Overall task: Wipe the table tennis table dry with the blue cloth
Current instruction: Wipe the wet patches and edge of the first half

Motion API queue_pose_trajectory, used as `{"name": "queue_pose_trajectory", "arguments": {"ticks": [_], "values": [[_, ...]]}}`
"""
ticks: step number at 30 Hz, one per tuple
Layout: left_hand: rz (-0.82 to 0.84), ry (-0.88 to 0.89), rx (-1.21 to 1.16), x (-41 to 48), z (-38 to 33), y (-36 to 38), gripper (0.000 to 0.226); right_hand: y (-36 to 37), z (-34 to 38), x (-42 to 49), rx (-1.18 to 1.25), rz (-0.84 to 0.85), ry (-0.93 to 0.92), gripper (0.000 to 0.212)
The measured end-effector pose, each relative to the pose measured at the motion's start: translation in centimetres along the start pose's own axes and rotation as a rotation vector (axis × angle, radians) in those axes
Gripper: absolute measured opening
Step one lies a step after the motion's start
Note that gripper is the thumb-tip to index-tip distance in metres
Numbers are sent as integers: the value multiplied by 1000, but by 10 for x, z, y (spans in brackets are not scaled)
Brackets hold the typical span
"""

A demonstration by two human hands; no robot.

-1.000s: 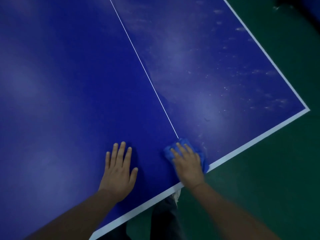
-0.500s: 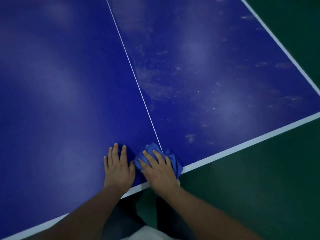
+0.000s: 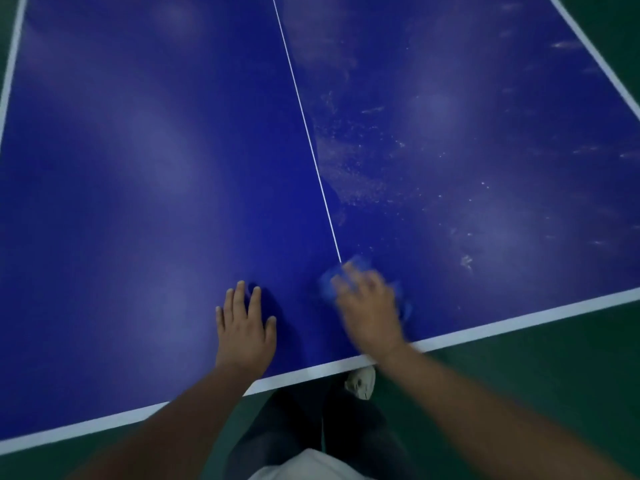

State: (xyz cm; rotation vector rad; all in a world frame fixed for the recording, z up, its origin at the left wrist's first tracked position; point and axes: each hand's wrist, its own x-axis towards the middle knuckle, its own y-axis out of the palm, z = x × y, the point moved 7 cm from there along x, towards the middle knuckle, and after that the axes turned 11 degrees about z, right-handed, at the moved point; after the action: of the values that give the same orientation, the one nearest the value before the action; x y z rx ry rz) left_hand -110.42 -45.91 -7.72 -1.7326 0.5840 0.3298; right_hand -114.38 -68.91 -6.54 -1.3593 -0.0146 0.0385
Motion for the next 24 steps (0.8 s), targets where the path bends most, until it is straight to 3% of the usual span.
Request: {"name": "queue_pose_trajectory", "arguments": {"ticks": [3, 7, 11, 13, 15, 18, 21, 24], "values": [[-43, 2, -10, 16, 16, -13, 76, 44, 100, -32, 17, 131, -222, 47], [-31, 57, 25, 34, 32, -25, 76, 48, 78, 18, -24, 143, -178, 46], [16, 113, 75, 53, 42, -30, 76, 14, -39, 112, -144, 92, 212, 43], [14, 135, 66, 61, 42, -32, 74, -12, -95, 131, -67, 12, 475, 47], [20, 163, 73, 69, 42, -34, 72, -25, -106, 124, 2, -82, 577, 46], [14, 179, 66, 85, 43, -42, 75, -9, -26, 98, -62, -62, 324, 44], [-16, 191, 64, 103, 43, -52, 70, 34, 90, 61, -8, 112, -54, 45], [-71, 221, 107, 127, 40, -67, 66, 46, 103, 84, 6, 130, -137, 44]]}}
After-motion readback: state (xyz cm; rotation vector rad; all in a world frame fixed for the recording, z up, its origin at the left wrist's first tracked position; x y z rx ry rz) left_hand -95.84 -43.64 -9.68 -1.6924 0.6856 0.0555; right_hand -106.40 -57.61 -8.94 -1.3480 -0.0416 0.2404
